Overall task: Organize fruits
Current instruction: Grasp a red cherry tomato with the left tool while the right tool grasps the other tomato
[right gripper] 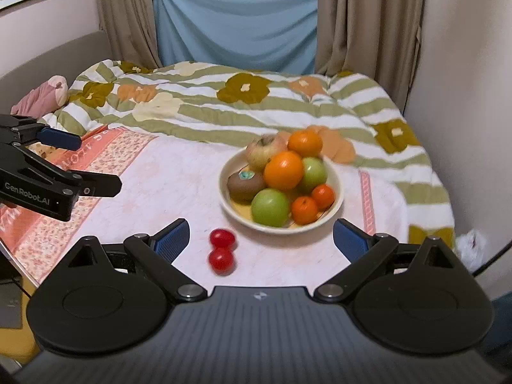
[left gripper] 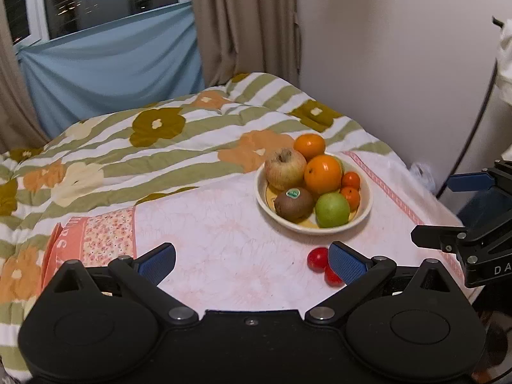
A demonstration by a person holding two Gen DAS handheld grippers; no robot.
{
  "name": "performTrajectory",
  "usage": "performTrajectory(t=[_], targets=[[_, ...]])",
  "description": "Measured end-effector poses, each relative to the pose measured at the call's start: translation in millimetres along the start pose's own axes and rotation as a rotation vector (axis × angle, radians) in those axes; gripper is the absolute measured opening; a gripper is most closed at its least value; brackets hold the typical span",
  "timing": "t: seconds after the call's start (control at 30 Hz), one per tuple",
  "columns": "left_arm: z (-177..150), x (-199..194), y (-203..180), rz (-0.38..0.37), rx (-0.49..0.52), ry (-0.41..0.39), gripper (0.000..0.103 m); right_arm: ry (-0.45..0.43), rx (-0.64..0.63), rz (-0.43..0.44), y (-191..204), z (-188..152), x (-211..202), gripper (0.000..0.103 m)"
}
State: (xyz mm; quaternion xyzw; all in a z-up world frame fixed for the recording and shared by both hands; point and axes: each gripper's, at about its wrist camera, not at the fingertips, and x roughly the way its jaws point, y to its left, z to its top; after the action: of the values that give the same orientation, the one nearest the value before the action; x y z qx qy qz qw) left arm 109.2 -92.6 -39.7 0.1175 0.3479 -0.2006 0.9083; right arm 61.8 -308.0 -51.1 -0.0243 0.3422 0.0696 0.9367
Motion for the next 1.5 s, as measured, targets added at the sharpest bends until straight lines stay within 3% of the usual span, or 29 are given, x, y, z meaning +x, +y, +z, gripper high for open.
performTrajectory(t=[0.53, 0.63, 1.07, 1.2, 1.5], targets=[[-4.7, 79.5, 8.9, -0.149, 0.140, 0.104, 0.100, 0.107, 0.043, -0.040, 44.8, -46.0, 71.8, 0.103], [-6.1, 93.9, 6.1, -0.170, 0.145, 0.121, 0.097, 0.123, 0.046, -0.036, 46.6, -49.6, 92.4, 0.087], [-6.2, 131.4, -7.1, -0.242, 0.134, 0.173, 0.089, 0.140, 0.056, -0.024, 45.8, -54.2, 140.7, 0.066], [-5.4, 136.0, -13.6, -0.273, 0.147, 0.175, 0.085, 0.147, 0.048, -0.009, 44.7, -53.3, 145.2, 0.048], [-4.8, 149.1, -28.1, -0.302, 0.169, 0.196, 0.074, 0.143, 0.031, -0.010, 36.3, -60.0, 136.2, 0.048]])
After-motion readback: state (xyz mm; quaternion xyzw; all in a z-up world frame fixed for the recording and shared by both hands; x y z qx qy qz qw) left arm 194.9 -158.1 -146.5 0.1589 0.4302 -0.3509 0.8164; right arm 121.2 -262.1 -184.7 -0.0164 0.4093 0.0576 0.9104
